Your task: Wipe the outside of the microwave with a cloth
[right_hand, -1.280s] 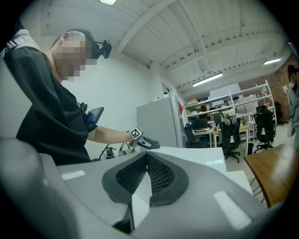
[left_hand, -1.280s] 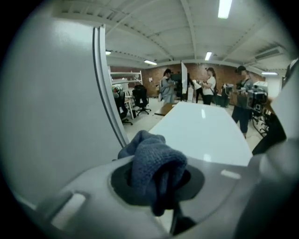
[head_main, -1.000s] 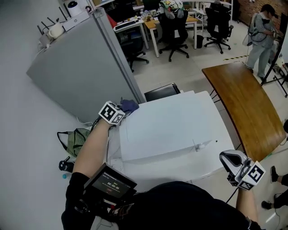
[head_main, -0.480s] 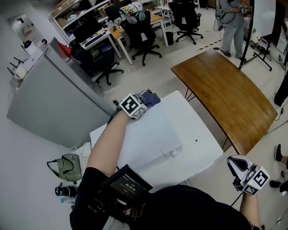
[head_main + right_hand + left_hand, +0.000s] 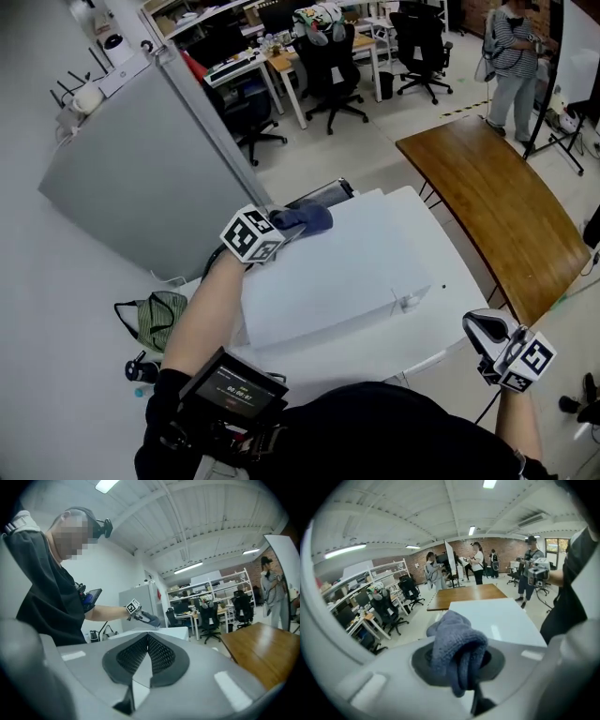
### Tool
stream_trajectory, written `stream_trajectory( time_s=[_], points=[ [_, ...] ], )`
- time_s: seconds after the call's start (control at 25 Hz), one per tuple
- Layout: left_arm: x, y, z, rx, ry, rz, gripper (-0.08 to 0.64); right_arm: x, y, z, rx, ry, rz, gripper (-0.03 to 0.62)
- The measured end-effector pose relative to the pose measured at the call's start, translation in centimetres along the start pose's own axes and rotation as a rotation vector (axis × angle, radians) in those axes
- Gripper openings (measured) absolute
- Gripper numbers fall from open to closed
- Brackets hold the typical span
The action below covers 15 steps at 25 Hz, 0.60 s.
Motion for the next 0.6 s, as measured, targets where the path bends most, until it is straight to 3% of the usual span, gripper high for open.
stream_trajectory(
  time_s=[0.16, 0.32, 0.44, 0.6],
  points=[
    [0.4, -8.7, -10.7, -0.043, -0.07, 0.073, 0.06, -3.5, 6.4, 0.6, 0.024, -0.003, 0.111, 0.006],
    [1.9, -10.8, -17.4, -0.061, -0.158, 0.092, 0.06, -5.7, 10.3, 0.7, 0.023, -0.007, 0.187, 0.006],
    [2.8, -9.5, -18.0, -0.069, -0.169, 0.086, 0.06, -6.0, 10.8, 1.0, 0.022, -0.012, 0.205, 0.006],
    [2.3, -6.8, -14.5, -0.075, -0.128, 0.053, 0.058, -4.0, 8.3, 1.3, 0.018, -0.014, 0.163, 0.006]
  ],
)
Point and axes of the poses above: the fingertips, and each gripper's own axes: y forward along the fingers, x to its right, z out of its top, the point moved 7 cm from there along -y, backward along the fingers, and after that the axes turned 2 degrees about y, right-handed, at the moved point
